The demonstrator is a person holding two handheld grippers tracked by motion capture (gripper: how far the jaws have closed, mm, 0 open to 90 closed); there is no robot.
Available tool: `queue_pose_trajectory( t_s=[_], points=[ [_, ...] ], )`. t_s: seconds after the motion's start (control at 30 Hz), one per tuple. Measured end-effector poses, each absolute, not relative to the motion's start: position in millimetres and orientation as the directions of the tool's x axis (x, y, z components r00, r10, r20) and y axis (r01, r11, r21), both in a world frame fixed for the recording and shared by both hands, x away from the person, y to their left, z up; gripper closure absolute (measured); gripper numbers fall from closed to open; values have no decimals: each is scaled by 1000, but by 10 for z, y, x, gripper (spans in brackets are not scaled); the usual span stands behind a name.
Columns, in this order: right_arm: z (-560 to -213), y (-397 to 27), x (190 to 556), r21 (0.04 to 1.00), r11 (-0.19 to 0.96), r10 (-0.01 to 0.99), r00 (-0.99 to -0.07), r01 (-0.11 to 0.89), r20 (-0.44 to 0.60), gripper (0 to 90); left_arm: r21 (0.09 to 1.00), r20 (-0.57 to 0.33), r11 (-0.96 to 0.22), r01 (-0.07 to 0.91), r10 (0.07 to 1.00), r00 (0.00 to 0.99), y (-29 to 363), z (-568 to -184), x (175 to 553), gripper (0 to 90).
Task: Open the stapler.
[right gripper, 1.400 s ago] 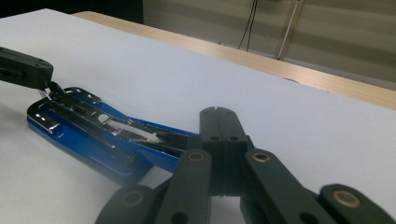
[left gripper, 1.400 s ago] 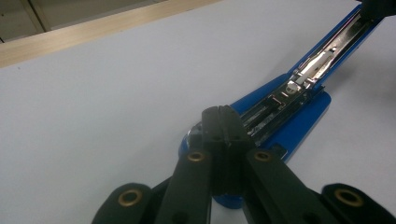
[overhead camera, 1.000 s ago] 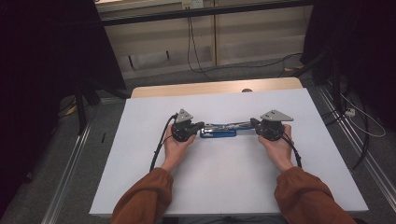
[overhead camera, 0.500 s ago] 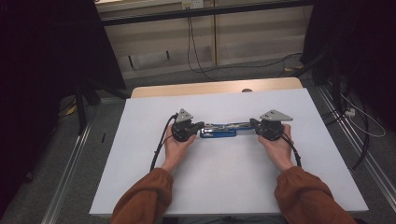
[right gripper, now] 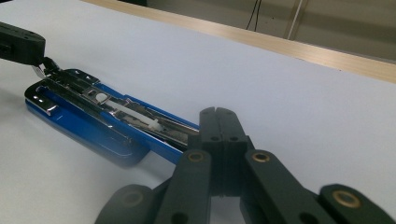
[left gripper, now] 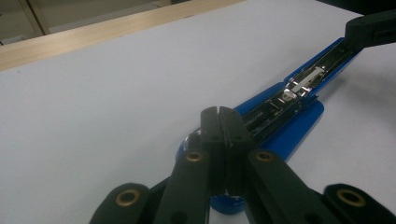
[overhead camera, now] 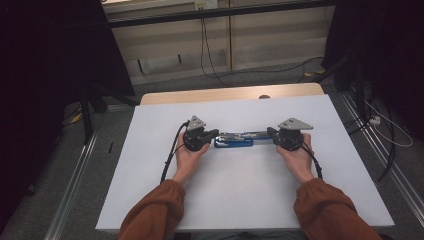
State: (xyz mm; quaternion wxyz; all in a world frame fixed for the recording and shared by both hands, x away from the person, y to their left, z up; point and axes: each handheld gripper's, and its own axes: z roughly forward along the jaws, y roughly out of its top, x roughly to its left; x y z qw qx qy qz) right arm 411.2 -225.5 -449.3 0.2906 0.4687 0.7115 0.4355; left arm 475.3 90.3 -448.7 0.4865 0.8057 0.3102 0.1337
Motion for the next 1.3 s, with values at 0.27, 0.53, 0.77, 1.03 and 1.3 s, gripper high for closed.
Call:
queue_pose_trajectory(
  t_s=[0.27,0.53,0.77,1.03,1.3],
  points=[
    [-4486,-2266,4110,893,172,920,-391,415,5,900,870,-72,-340,357,630,773,887,-4451,4738,883],
    [-4466,-2279,4108,902,160,918,-397,402,14,890,886,-81,-302,352,646,759,949,-4347,4735,765],
    [-4424,-2294,4096,909,149,916,-401,389,21,757,891,-92,-294,347,631,770,928,-4337,4712,606],
    [-4394,-2320,4091,917,117,917,-397,382,49,408,878,-86,-301,371,665,742,917,-4331,4701,312],
    [-4357,-2330,4092,922,60,915,-391,382,103,116,871,-96,-298,391,678,729,949,-4314,4691,99]
  ],
)
